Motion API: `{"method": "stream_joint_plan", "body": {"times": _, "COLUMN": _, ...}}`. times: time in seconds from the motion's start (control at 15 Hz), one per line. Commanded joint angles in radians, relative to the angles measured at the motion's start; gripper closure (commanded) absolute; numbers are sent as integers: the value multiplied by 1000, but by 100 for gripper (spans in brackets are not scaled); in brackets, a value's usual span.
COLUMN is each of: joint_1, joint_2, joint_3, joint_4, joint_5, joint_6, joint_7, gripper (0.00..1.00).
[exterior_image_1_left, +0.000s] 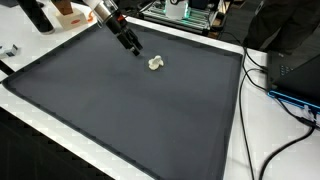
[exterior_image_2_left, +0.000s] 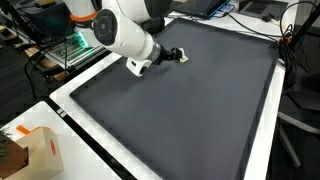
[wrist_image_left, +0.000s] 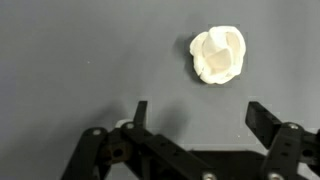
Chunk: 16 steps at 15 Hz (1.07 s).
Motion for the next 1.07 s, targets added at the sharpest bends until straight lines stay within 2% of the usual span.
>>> {"method": "stream_joint_plan", "body": {"times": 0.0, "joint_1": 28, "joint_2": 28, "joint_3": -14, "joint_4": 58, "joint_5": -44, "joint_6": -13, "joint_7": 94, "gripper": 0}}
{"method": "stream_joint_plan", "body": {"times": 0.33, "joint_1": 75, "joint_2": 30, "joint_3": -18, "joint_4": 123, "joint_5": -171, "joint_6": -7, "joint_7": 241, "gripper": 0}}
{"method": "stream_joint_plan", "body": {"times": 0.6, "joint_1": 122, "joint_2": 38, "joint_3": -15, "joint_4": 196, "joint_5": -353, "joint_6": -40, "joint_7": 382, "gripper": 0}}
{"method": "stream_joint_plan", "body": {"times": 1.0, "joint_1": 201, "joint_2": 94, "joint_3": 2, "joint_4": 357, "joint_5": -626, "joint_6": -178, "joint_7": 557, "gripper": 0}}
